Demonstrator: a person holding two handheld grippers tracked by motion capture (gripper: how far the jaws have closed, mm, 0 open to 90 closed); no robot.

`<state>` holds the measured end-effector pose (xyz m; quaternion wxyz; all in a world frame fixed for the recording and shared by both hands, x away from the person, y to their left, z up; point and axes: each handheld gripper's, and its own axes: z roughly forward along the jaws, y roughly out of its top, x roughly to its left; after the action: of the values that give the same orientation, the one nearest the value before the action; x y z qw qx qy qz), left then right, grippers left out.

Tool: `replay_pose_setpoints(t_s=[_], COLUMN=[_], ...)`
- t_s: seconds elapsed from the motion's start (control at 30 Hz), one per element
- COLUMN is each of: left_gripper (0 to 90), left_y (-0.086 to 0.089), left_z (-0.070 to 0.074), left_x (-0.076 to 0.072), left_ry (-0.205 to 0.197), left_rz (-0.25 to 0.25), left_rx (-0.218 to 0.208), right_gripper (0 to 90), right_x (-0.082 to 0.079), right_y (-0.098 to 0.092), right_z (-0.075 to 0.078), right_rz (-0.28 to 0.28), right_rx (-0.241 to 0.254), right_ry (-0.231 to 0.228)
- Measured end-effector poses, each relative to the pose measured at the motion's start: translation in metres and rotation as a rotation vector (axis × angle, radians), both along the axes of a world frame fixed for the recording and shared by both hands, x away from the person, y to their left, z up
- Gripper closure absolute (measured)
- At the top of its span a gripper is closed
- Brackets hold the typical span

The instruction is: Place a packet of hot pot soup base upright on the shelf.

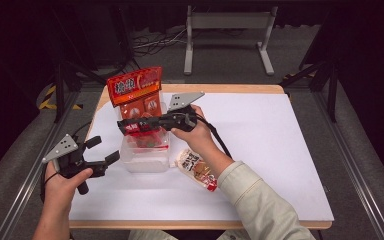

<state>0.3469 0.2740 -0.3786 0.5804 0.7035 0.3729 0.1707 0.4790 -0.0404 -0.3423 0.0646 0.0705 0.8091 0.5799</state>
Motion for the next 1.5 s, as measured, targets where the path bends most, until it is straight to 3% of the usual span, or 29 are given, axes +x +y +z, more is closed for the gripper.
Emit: replay_pose_setpoints(t_s=[0.37, 0.47, 0.53, 0.7, 1.03, 1.17, 1.33, 1.5], left_gripper=[6.3, 6.3, 6.3, 6.3, 6.2, 6.2, 6.2, 6.2], left_y=[0.000, -0.001, 0.000, 0.000, 0.000, 0.001, 0.001, 0.001], left_z=[0.000, 0.000, 0.000, -0.001, -0.001, -0.001, -0.001, 0.000], left_x=[0.000, 0.000, 0.000, 0.000, 0.000, 0.001, 0.001, 0.002], left_ry=[0.001, 0.000, 0.000, 0.006, 0.010, 0.007, 0.006, 0.003], left_rz=[0.003, 0.001, 0.001, 0.004, 0.006, 0.007, 0.006, 0.008], left_rx=[0.000, 0.002, 0.002, 0.005, 0.005, 0.002, 0.003, 0.000], right_gripper=[89.9, 89.9, 90.0, 89.9, 88.7, 83.3, 73.8, 63.7], right_x=[-0.007, -0.009, -0.010, -0.010, -0.010, -0.011, -0.010, -0.011], right_y=[-0.007, -0.003, -0.002, -0.008, -0.012, -0.011, -0.021, -0.030], right_z=[-0.005, -0.014, -0.017, -0.029, -0.027, -0.023, -0.017, -0.009], right_rz=[-0.005, -0.018, -0.023, -0.048, -0.073, -0.064, -0.078, -0.107], right_rx=[-0.023, -0.087, -0.101, -0.101, -0.119, -0.117, -0.065, -0.049], right_ry=[0.016, 0.030, 0.031, 0.065, 0.070, 0.063, 0.112, 0.119])
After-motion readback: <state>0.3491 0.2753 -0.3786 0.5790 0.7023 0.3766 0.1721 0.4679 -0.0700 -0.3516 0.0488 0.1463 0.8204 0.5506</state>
